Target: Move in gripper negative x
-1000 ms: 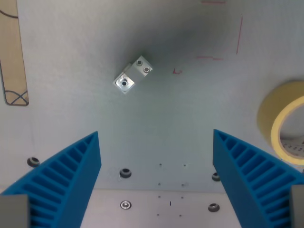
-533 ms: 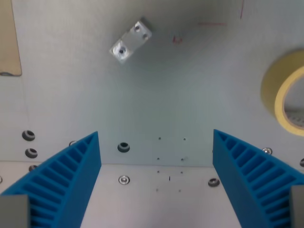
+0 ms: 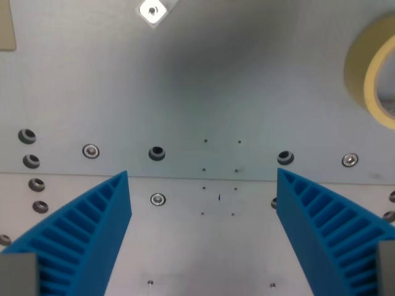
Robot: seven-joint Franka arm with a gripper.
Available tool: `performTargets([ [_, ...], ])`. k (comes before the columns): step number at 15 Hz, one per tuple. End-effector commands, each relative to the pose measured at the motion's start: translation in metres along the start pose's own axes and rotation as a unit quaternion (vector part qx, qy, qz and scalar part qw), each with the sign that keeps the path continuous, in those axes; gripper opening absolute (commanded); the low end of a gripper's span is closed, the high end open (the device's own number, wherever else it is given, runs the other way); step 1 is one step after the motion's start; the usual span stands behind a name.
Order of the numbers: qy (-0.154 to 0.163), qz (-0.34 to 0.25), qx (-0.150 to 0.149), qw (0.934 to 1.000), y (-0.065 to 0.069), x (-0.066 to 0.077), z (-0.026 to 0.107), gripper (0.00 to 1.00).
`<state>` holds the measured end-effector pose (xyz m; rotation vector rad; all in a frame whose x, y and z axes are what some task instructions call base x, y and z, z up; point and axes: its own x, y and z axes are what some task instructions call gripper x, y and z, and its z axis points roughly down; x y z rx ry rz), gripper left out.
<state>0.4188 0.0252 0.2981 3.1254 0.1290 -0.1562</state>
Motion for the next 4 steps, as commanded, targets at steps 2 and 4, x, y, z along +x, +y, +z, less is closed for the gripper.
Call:
performTargets([
  [2, 0.043, 0.0, 0.001, 0.9991, 0.001, -0.031, -0.003, 1.0],
  [4, 0.043, 0.0, 0.001, 0.9991, 0.001, -0.041, -0.002, 1.0],
])
